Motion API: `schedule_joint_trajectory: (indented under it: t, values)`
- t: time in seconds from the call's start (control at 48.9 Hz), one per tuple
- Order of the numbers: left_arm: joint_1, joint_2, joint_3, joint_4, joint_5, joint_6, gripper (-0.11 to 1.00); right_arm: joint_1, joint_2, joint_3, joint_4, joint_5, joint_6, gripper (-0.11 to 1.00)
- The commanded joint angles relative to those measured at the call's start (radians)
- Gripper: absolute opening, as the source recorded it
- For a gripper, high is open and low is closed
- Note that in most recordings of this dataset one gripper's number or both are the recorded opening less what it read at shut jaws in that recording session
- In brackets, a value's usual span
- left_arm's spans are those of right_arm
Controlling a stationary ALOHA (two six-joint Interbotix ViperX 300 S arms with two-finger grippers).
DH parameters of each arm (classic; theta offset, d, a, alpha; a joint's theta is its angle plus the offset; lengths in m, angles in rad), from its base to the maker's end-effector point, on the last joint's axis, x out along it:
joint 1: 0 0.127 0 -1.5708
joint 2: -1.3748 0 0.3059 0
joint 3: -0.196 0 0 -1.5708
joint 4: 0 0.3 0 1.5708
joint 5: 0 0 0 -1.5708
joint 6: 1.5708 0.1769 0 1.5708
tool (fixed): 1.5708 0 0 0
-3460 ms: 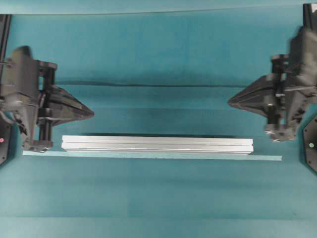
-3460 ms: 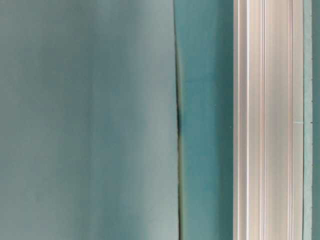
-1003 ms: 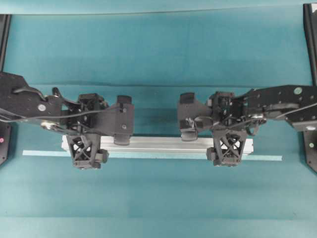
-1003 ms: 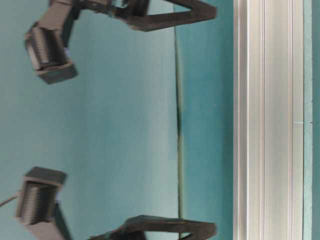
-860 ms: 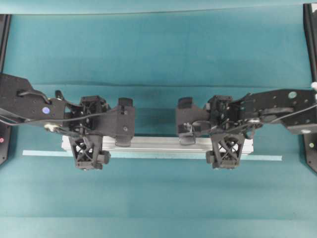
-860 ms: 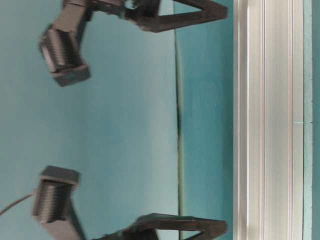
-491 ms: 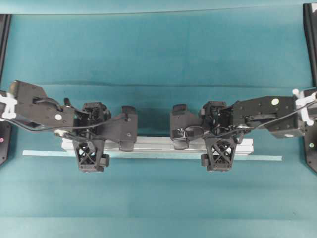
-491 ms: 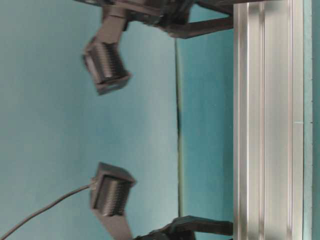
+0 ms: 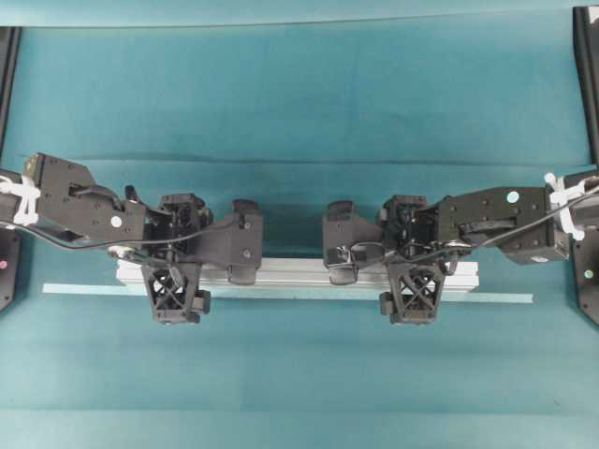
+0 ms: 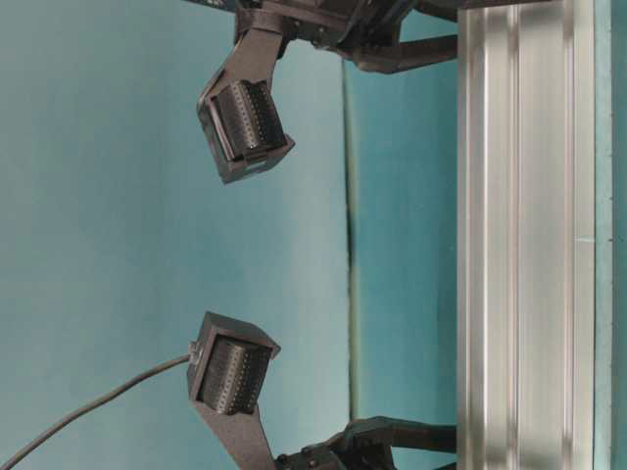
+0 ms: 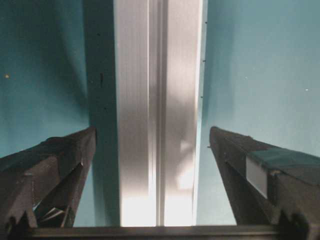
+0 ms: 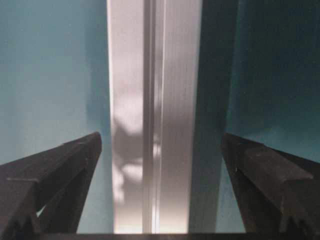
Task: Lift the metal rail with both hands.
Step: 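Lower both grippers onto the rail and close them on it, then lift the rail with both grippers and raise it toward the back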
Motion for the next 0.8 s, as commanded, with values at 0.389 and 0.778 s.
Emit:
schedule_joint_trajectory:
  t: [0.389, 0.778]
  values:
    - [-0.009, -0.011, -0.012, 0.002, -0.025, 0.006, 0.36, -0.002, 0.009, -0.014, 0.0, 0.005, 0.043, 0.39]
    - [-0.008, -0.012, -0.008, 0.002, -0.029, 0.005, 0.35, -0.003, 0.011, -0.012, 0.002, 0.006, 0.043, 0.39]
